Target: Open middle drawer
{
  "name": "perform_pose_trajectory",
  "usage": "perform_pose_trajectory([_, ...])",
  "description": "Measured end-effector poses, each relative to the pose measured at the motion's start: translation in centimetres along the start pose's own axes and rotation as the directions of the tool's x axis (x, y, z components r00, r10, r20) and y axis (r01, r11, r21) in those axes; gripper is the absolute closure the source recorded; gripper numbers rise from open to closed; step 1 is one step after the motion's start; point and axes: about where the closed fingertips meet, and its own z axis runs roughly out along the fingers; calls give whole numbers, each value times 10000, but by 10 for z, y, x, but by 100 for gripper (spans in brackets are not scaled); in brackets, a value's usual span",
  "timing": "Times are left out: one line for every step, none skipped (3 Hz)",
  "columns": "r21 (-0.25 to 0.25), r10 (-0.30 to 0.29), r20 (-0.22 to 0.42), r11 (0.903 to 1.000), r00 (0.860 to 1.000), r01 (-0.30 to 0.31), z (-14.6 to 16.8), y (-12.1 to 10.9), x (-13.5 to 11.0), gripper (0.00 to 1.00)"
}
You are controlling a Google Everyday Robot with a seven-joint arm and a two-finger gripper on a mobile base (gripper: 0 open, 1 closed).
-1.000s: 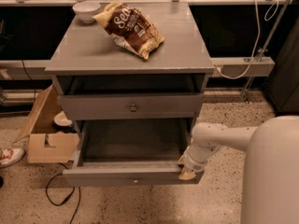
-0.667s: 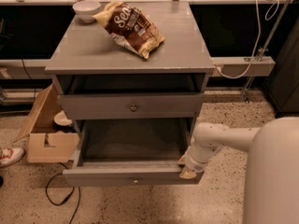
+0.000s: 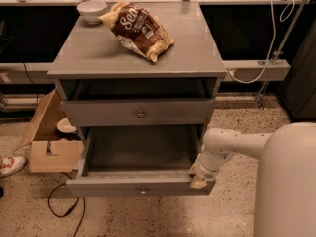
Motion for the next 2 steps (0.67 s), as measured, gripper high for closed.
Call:
perform_pose_trajectory([0,0,0,10000,10000,0,0,-2,0,100])
perform_pose_trajectory([-86,148,89,9999,9999,-147,2,4,4,81])
